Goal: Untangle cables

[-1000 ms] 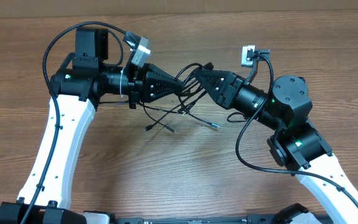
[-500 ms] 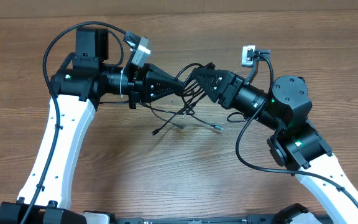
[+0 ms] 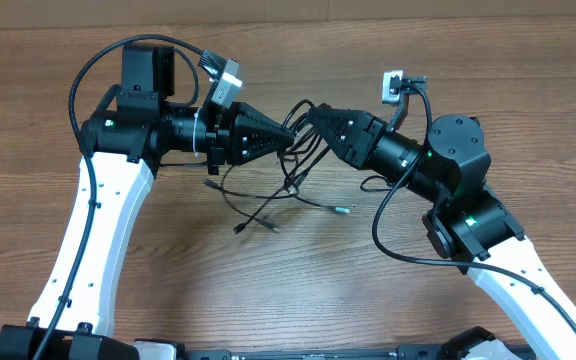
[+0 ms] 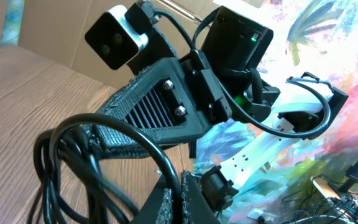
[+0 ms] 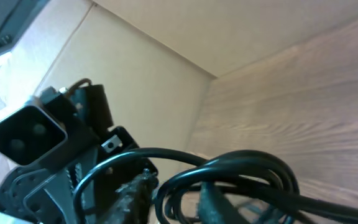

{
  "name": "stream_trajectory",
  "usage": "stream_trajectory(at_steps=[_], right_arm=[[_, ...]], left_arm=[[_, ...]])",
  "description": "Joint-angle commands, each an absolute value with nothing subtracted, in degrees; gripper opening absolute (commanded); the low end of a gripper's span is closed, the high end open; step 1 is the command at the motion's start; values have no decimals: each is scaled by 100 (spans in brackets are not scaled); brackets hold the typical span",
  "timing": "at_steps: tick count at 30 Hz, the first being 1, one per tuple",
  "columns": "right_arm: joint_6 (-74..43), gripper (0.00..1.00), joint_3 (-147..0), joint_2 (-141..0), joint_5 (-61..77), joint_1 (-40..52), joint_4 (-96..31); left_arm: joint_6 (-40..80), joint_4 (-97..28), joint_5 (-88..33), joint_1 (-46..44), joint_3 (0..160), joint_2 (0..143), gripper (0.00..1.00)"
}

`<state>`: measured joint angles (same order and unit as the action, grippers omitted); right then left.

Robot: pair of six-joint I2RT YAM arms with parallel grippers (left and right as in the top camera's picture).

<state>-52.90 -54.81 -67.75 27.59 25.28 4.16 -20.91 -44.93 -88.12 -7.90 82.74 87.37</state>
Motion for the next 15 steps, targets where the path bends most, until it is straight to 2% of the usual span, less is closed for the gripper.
stream_trajectory(at_steps=[1,5,15], right_arm=[[-5256,14,-5610,-6764,2705,2541,510],[-5256,4,-5610,-6764,2707,2539,508],[-5247,4,-5610,-6764,2832,2539,421]], left_arm=[[-2051,-4475,-9050,-834,8265,8656,5],[-2053,-4473,-9015,-832,8265,8656,4],[-2051,-4477,-8729,-827,8265,8656,5]])
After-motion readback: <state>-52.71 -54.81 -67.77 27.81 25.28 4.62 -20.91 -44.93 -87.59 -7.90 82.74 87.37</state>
